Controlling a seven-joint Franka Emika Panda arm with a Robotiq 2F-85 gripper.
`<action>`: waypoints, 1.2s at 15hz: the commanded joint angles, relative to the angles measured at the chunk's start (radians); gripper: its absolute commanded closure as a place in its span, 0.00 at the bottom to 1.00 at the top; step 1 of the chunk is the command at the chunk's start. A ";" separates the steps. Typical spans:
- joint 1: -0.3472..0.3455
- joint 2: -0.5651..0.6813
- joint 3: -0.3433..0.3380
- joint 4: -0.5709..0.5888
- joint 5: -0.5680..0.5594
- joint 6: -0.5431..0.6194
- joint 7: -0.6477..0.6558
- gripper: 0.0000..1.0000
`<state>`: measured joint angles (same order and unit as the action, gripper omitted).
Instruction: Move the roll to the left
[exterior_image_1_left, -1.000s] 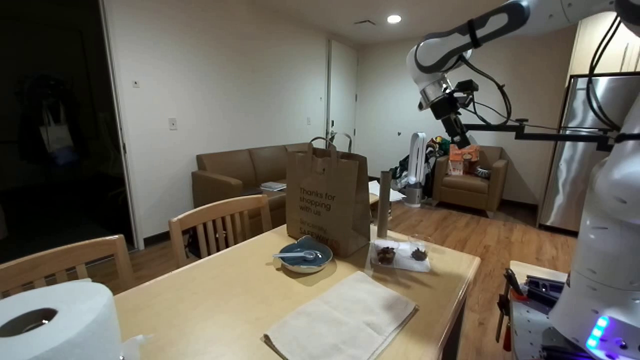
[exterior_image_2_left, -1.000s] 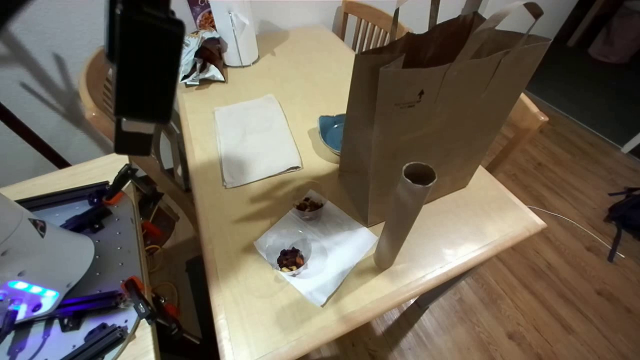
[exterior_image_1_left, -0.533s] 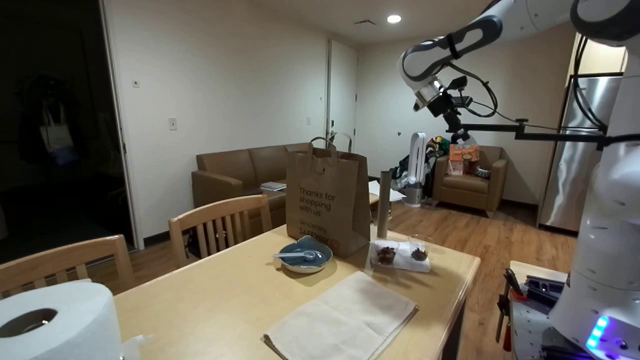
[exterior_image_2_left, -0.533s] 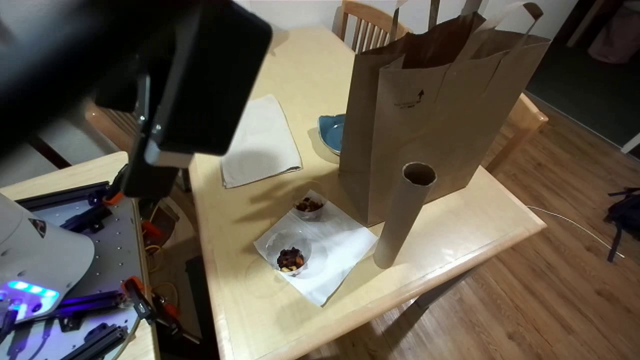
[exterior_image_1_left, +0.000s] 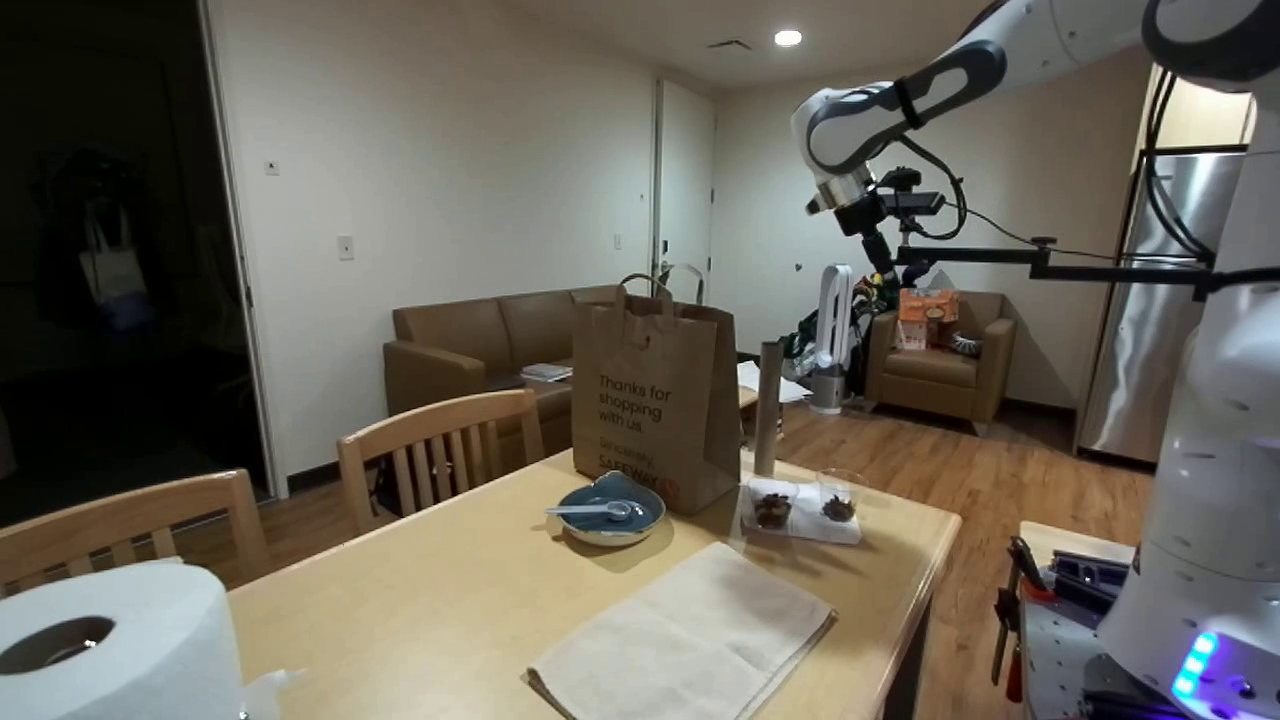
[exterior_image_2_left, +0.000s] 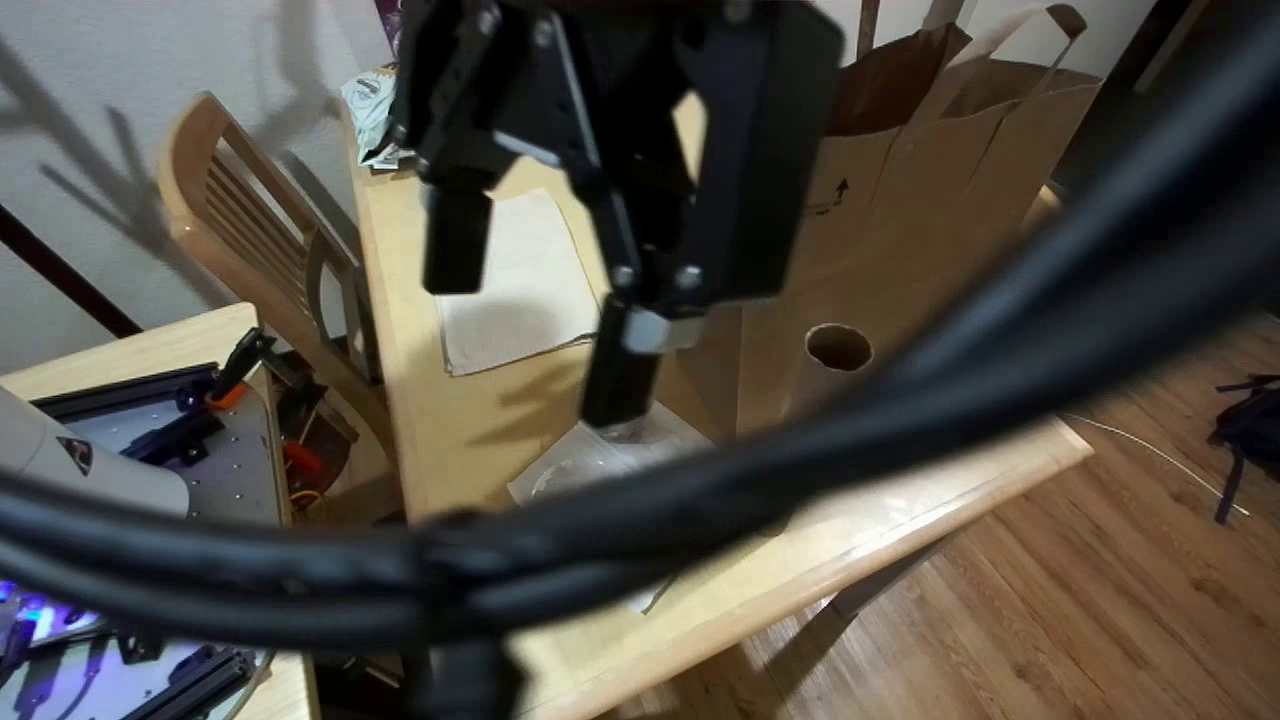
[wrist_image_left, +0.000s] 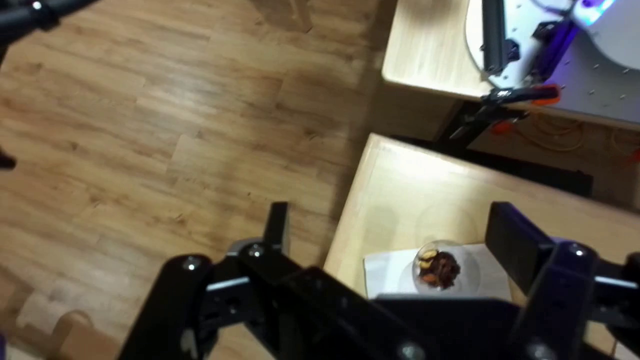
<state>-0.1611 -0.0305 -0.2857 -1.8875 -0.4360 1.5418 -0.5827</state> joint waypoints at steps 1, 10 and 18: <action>-0.035 0.007 0.009 -0.066 -0.014 0.260 -0.081 0.00; -0.037 0.013 0.022 -0.193 0.110 0.597 -0.279 0.00; -0.036 0.032 0.027 -0.178 0.102 0.617 -0.428 0.00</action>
<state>-0.1808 -0.0170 -0.2745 -2.0876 -0.3222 2.1481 -0.9121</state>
